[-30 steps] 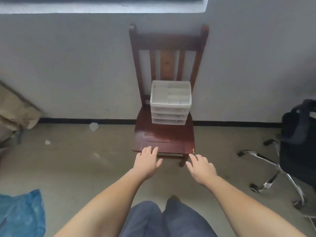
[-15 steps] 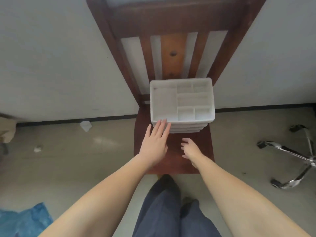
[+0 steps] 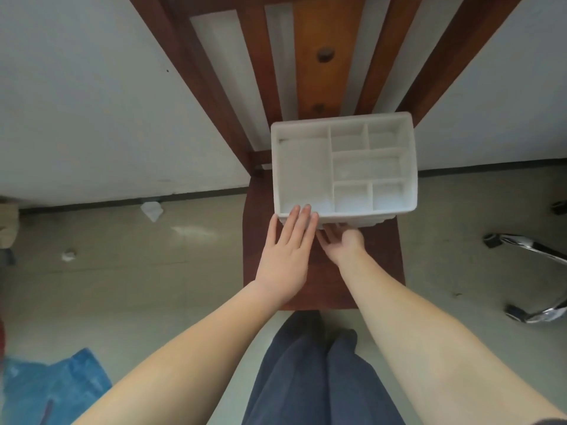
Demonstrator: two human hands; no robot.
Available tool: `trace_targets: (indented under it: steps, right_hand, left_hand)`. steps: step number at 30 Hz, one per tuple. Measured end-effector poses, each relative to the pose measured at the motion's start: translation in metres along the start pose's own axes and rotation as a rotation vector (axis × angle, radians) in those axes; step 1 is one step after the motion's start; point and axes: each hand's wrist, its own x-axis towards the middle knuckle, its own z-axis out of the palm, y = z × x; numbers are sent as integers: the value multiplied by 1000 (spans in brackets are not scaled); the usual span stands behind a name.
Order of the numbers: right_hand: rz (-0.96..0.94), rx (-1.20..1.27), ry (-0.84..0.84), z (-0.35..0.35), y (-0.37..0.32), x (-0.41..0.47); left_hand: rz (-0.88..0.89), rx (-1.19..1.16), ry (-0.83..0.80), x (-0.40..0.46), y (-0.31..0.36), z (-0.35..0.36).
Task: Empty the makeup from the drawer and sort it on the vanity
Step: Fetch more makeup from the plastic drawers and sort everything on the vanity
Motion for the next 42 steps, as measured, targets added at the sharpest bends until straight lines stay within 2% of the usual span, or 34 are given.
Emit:
trace_targets:
  steps: [6, 11, 18, 21, 23, 24, 25, 27, 30, 32, 34, 38, 42]
  right_hand:
    - [32, -34, 33, -34, 10, -7]
    - [91, -13, 78, -79, 30, -25]
    - [137, -119, -28, -112, 35, -41]
    - [165, -413, -92, -112, 22, -48]
    - [200, -774, -134, -110, 5, -59]
    - [190, -963, -162, -108, -4, -65]
    - [136, -1132, -192, -105, -14, -69]
    - [-112, -1380, -238, -96, -32, -71]
    - [-620, -1800, -270, -79, -46, -57]
    - [-794, -2166, -267, -72, -43, -37]
    - [-889, -2395, -215, -70, -35, -15]
    - [-1063, -2503, -145, -73, -29, 15]
    - [-1108, -2531, -131, -76, -32, 25]
  left_hand:
    - [-17, 30, -87, 0, -1, 2]
    - [-42, 72, -96, 0, 4, 4]
    - [-49, 108, -100, 0, 3, 5]
    - [-12, 78, -40, -6, 2, 3]
    - [110, 0, -23, -18, 3, 7]
    - [179, -55, -74, -25, 3, 11]
    - [226, -88, -159, -31, 4, 16]
    - [239, -66, -325, -32, 5, 29]
    - [104, -34, -347, -8, 9, 49]
    - [46, 48, -340, 14, 11, 61]
    - [-3, 169, -334, 31, 11, 72]
    - [-24, 260, -386, 44, 8, 86]
    - [34, 226, -316, 47, 3, 91]
